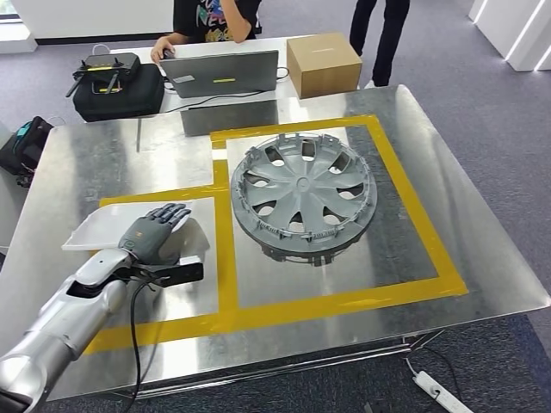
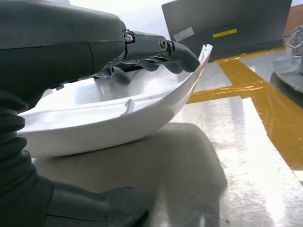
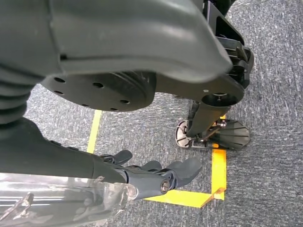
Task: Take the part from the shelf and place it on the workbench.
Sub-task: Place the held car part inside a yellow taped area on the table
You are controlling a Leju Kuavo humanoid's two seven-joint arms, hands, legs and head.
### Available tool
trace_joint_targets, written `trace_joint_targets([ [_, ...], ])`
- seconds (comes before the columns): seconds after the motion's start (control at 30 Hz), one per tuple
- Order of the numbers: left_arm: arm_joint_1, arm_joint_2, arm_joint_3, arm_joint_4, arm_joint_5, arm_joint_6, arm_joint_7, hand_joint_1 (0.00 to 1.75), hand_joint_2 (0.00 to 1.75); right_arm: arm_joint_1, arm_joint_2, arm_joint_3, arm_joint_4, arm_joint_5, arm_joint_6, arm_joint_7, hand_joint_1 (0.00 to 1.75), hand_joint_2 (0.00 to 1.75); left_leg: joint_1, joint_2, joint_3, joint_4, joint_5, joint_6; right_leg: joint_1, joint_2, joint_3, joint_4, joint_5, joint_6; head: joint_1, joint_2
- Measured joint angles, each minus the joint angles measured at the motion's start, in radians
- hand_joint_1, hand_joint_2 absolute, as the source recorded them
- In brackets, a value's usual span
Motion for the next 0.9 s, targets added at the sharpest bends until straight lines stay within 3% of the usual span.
trace_joint_targets([
  [0.07,0.004,0.000,0.000,-0.006,0.006,0.000,-0.003,0.00,1.75,0.000,0.000,0.000,0.000,0.000,0.000,0.000,0.00,0.00,0.000,0.000,0.000,0.000,0.000,0.000,0.000,0.000,0.000,0.000,0.000,0.000,0.000,0.000],
  [0.2,0.021,0.008,-0.001,-0.031,0.035,0.002,-0.012,0.00,0.00,0.001,0.000,0.000,0.000,-0.003,0.000,-0.001,0.00,0.00,0.000,0.000,0.000,0.000,0.000,0.000,0.000,0.000,0.000,0.000,0.000,0.000,0.000,0.000],
  [0.37,0.059,0.037,0.002,-0.097,0.096,0.000,-0.027,0.00,0.00,0.005,0.000,0.000,0.000,-0.011,0.000,-0.005,0.00,0.00,0.000,0.000,0.000,0.000,0.000,0.000,0.000,0.001,-0.002,0.000,0.000,0.000,0.000,0.000],
  [0.57,0.141,0.124,0.062,-0.301,0.199,0.017,-0.051,0.00,0.00,0.017,0.000,-0.001,0.000,-0.029,-0.005,-0.019,0.00,0.00,0.000,0.000,-0.001,0.000,0.000,0.000,0.001,0.002,-0.004,0.000,0.000,0.000,0.000,0.000],
  [0.73,0.214,0.154,0.146,-0.447,0.219,0.128,-0.079,0.00,0.00,0.018,0.000,-0.001,0.000,-0.038,-0.008,-0.026,0.00,0.00,0.000,0.000,-0.002,0.000,0.000,0.000,0.001,0.002,-0.005,0.000,0.000,0.000,0.000,0.000],
  [0.9,0.304,0.144,0.251,-0.582,0.247,0.288,-0.136,0.00,0.00,0.019,0.000,-0.003,0.000,-0.041,-0.013,-0.027,0.00,0.00,0.000,0.001,-0.002,0.000,0.000,0.000,0.001,0.002,-0.005,-0.001,0.000,0.000,0.000,0.000],
])
